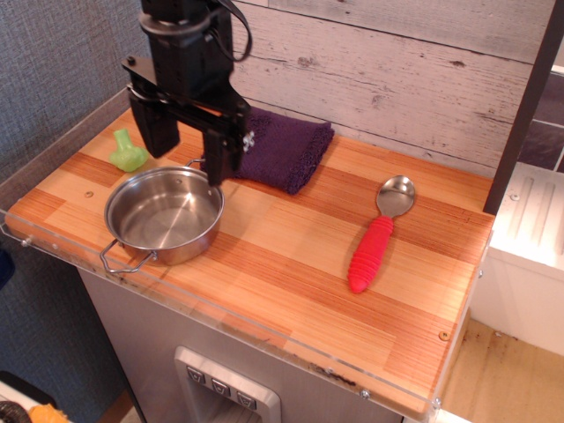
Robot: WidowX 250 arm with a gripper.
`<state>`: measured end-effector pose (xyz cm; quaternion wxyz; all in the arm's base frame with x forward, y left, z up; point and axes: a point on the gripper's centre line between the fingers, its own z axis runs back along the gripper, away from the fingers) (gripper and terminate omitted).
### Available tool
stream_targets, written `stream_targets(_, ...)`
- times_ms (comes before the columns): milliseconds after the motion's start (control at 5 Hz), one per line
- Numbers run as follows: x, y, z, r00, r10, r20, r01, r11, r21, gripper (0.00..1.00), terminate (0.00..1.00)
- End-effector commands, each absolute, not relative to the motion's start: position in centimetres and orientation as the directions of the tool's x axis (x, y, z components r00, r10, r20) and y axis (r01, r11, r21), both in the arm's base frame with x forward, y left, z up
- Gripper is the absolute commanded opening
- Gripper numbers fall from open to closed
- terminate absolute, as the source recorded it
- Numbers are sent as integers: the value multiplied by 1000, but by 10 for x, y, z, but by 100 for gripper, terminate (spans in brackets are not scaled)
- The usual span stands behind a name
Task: Place the vessel on the front edge of the table.
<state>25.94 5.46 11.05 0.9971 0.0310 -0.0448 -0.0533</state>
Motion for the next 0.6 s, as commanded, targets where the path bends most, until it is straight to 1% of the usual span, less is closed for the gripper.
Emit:
stream_targets(0,259,65,126,987,-83,136,74,995,70,100,0)
stream_targets(200,259,65,126,987,-83,136,74,995,70,100,0)
stream_targets(400,259,65,126,987,-83,136,74,995,70,100,100)
